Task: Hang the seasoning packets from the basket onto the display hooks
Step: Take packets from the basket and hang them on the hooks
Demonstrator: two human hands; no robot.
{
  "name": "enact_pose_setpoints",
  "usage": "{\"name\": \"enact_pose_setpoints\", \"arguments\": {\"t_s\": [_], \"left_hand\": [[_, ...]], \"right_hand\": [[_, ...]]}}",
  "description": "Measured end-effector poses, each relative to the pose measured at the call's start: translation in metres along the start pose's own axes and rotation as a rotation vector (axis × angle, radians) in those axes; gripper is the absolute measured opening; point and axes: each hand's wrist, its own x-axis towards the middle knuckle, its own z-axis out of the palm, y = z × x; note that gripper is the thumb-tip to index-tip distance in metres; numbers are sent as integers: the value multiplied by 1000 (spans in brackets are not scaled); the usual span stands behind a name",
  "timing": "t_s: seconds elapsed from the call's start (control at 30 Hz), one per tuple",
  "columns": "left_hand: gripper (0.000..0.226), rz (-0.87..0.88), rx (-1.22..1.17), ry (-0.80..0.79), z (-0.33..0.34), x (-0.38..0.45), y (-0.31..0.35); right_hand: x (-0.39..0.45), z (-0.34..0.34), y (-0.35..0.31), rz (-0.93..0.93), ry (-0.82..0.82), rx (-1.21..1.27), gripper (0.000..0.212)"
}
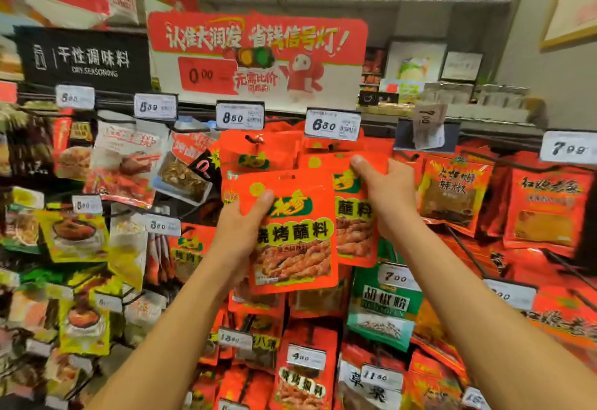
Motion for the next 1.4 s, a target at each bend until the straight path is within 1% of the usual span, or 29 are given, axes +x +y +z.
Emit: {"name": "enact_pose_setpoints", "arguments": {"t_s": [0.1, 0.2, 0.3, 0.37, 0.43, 0.5, 0.57, 0.63, 0.7, 0.73, 0.8, 0.83, 0.87, 0.9, 0.93, 0.97, 1.0, 1.03, 1.07, 1.1, 1.17, 1.2, 1.3, 1.4], "left_hand": [[11, 6, -18, -55, 5, 17, -5], [18, 13, -23, -138, 6, 29, -12], [19, 9, -37, -179, 3, 37, -19], [25, 8, -34, -202, 0, 42, -23], [28, 9, -25, -218, -3, 46, -25], [25, 1, -22, -211, -5, 50, -28], [18, -8, -13, -200, -5, 53, -32], [12, -9, -4, -199, -2, 56, -35], [16, -10, -16, -209, 3, 59, -35], [19, -9, -35, -205, 6, 61, -34], [23, 1, -58, -192, 14, 64, -29], [24, 4, -66, -179, 18, 65, -26], [23, 10, -69, -168, 23, 66, -23], [20, 20, -67, -166, 29, 67, -19], [16, 35, -61, -171, 35, 69, -15], [13, 54, -51, -172, 41, 70, -11], [14, 76, -34, -169, 47, 72, -8], [17, 97, -13, -168, 53, 73, -5], [19, 112, 3, -168, 59, 75, -2], [20, 118, 14, -166, 63, 77, 1], [20, 97, 26, -157, 70, 82, 6], [20, 84, 38, -153, 72, 85, 8], [16, 44, 100, -155, 75, 91, 12], [20, -41, 137, -102, 78, 95, 11]], "right_hand": [[13, 21, 4, 8, 67, 3, 17], [18, 32, 10, -16, 139, -49, 25], [22, 35, 19, -14, 176, -106, 27], [31, 38, 27, 29, 188, -138, 24], [47, 45, 37, 94, 186, -96, 22], [69, 55, 45, 113, 220, -123, 30], [93, 60, 55, 119, 240, -226, 37], [111, 61, 65, 139, 240, -312, 37], [120, 59, 73, 170, 199, -365, 33], [121, 57, 76, 194, 178, -390, 38], [112, 49, 74, 191, 182, -457, 55], [103, 43, 71, 153, 212, -458, 56], [91, 35, 66, 118, 230, -400, 50], [77, 26, 60, 91, 201, -239, 44], [61, 17, 53, 90, 123, -19, 40], [46, 10, 47, 110, 6, 195, 40], [34, 4, 42, 123, -119, 348, 45], [25, 2, 37, 115, -215, 389, 50], [19, 4, 31, 79, -257, 369, 52], [16, 7, 25, 31, -242, 322, 45], [20, 13, 16, -22, -135, 216, 21], [22, 16, 13, -7, -80, 180, 19], [32, 19, 15, 72, 23, 79, 25], [40, 23, 27, 109, 83, -74, 35]]}}
